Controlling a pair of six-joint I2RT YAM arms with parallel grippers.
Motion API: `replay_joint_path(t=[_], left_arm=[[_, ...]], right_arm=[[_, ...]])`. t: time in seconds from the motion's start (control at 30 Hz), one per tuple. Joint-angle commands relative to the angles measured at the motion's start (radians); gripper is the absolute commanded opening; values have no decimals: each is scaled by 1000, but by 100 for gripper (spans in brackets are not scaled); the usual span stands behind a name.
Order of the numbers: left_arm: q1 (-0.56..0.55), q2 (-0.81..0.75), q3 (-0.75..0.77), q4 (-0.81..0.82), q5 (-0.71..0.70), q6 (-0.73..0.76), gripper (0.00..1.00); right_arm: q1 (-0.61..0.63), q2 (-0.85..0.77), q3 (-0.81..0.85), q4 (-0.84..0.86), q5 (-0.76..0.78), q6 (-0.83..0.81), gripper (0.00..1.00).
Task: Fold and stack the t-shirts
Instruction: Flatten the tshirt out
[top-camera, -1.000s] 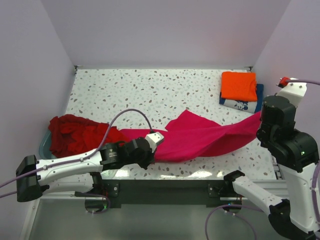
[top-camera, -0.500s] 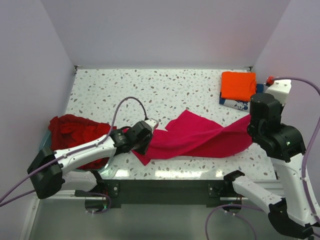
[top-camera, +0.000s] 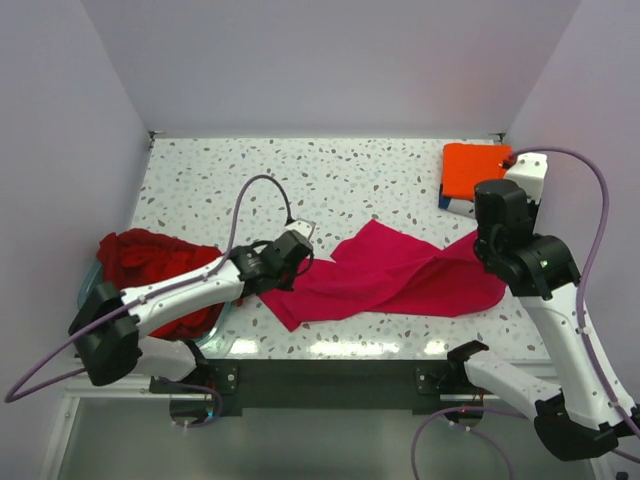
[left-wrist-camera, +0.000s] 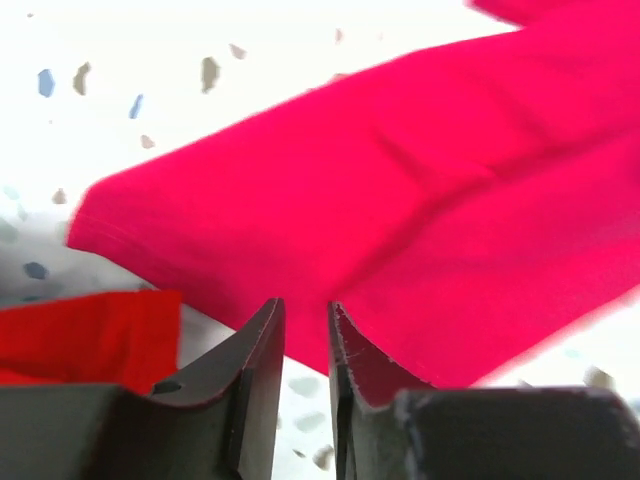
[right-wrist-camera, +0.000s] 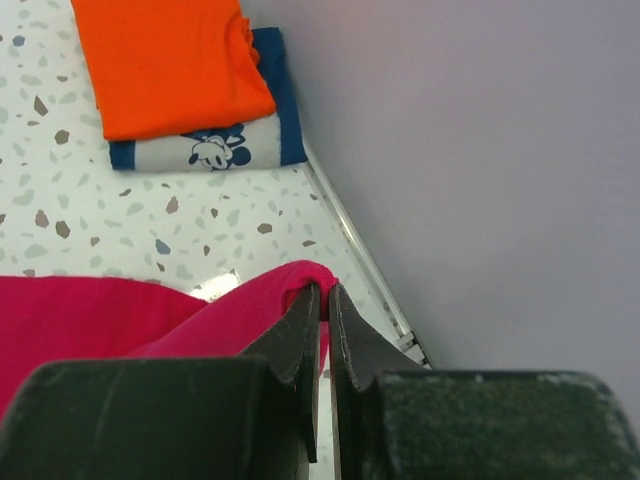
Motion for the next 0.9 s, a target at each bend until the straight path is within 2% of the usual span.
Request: replay_joint_path(t=[0.0,0.03,0.07,0.2,0.23,0.27,0.4,0.6,0.87], left_arm=[[-120,-147,-39,9,-35,-141,32],[-144,-185,-51,2,-36,-174,40],[-182,-202,-66,-2,-37,-205,42],[-224,-270,-192,13,-8,-383,62],[-238,-290,-214,21,-9,-405,74],[-244,-300,-234,27,-17,-429,76],[-263,-359,-312,83,-49,-500,77],[-263,-399,-369,232,-48,-478,73],[-263,-299,-399,340,-22,-497,72]], right_arm=[[-6,5,-21,54,-18,20,0],[-6,7,-28,55,-30,26,0],[-7,8,-30,57,-37,34,0],[-7,11,-36,57,-68,54,0],[-7,10,-37,57,-76,55,0],[-9,7,-39,57,-77,57,0],[-7,-1,-44,54,-85,58,0],[-7,-27,-67,46,-100,72,0],[-7,-47,-61,26,-107,78,0]])
